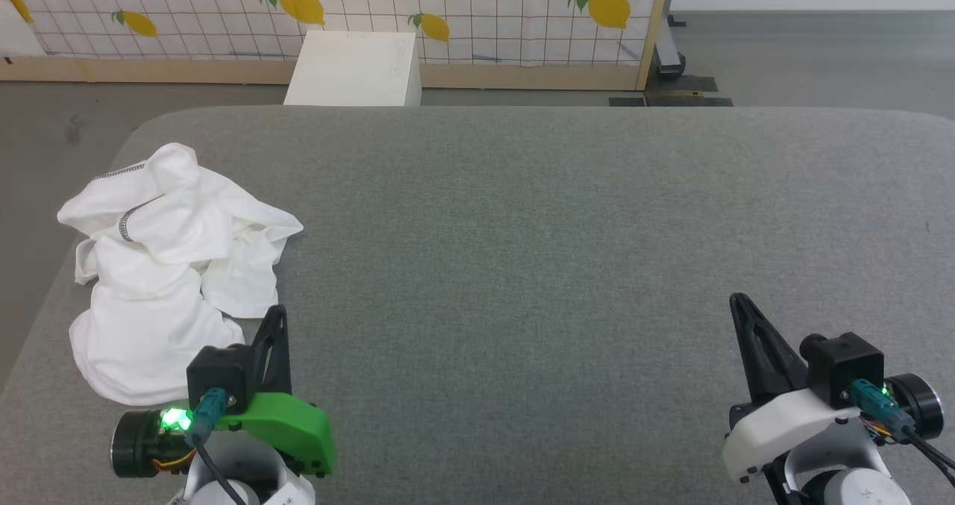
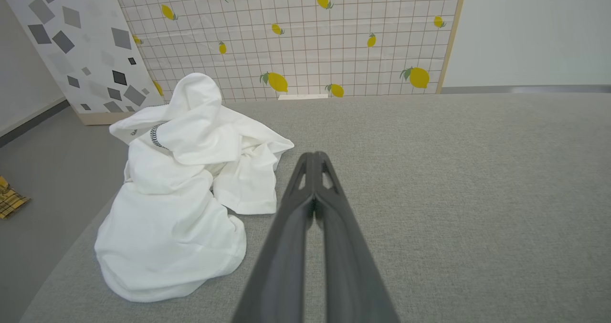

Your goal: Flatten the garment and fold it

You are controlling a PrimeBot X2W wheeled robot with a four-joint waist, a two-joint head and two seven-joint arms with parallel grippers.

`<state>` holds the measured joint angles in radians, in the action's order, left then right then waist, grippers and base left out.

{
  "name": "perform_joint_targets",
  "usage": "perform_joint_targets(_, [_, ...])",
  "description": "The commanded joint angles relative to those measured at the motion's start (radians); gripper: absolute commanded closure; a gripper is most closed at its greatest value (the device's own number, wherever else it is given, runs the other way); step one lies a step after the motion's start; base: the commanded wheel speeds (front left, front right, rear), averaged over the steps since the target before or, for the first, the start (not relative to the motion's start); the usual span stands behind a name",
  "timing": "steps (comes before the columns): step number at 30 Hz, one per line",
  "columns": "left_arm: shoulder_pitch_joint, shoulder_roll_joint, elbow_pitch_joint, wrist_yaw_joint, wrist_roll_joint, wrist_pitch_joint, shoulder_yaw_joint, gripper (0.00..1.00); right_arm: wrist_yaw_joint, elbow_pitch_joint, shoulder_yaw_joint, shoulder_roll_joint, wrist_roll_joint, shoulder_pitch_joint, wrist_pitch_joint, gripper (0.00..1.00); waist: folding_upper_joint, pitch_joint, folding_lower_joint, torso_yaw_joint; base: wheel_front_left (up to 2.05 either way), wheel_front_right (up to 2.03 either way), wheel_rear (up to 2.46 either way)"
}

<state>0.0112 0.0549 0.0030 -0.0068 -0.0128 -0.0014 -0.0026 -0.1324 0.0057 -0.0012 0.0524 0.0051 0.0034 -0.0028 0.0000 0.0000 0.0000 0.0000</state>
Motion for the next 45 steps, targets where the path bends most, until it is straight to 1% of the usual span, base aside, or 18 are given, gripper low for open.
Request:
perform_joint_targets(1, [-0.011,-0.005,-0.003,0.007,0.013,0.001,0.003,1.00,0.002,-0.006,0.001,-0.002,-0.005,-0.003,0.003,1.00,0.0000,0.000,0.0000,0.000,0.00,0.00,0.00])
perform_joint_targets(22, [-0.011,-0.005,-0.003,0.007,0.013,0.001,0.003,1.00,0.002,-0.006,0.001,-0.002,-0.005,-0.003,0.003,1.00,0.0000,0.000,0.0000,0.000,0.00,0.00,0.00])
perform_joint_targets(23, [-0.011,-0.005,-0.003,0.007,0.013,0.001,0.003,0.00,0.002,-0.006,0.001,-0.002,-0.005,-0.003,0.003,0.00,0.0000,0.000,0.0000,0.000,0.00,0.00,0.00])
perform_joint_targets(24, [0.000,0.000,0.000,0.000,-0.001,0.000,0.000,0.00,0.000,0.000,0.000,0.000,0.000,0.000,0.000,0.00,0.0000,0.000,0.0000,0.000,0.00,0.00,0.00])
perform_joint_targets(27, [0.000,0.000,0.000,0.000,-0.005,0.000,-0.002,0.00,0.000,0.001,0.000,0.000,0.000,0.000,-0.001,0.00,0.0000,0.000,0.0000,0.000,0.00,0.00,0.00])
perform_joint_targets(36, [0.007,0.000,0.014,0.009,-0.019,-0.018,-0.018,0.00,0.000,0.004,0.000,0.000,0.001,-0.002,-0.016,0.00,0.0000,0.000,0.0000,0.005,0.00,0.00,0.00])
perform_joint_targets(45, [0.015,0.002,0.030,0.016,-0.031,-0.037,-0.030,0.00,0.000,0.006,-0.001,0.000,-0.001,-0.003,-0.034,0.00,0.0000,0.000,0.0000,0.034,0.00,0.00,0.00])
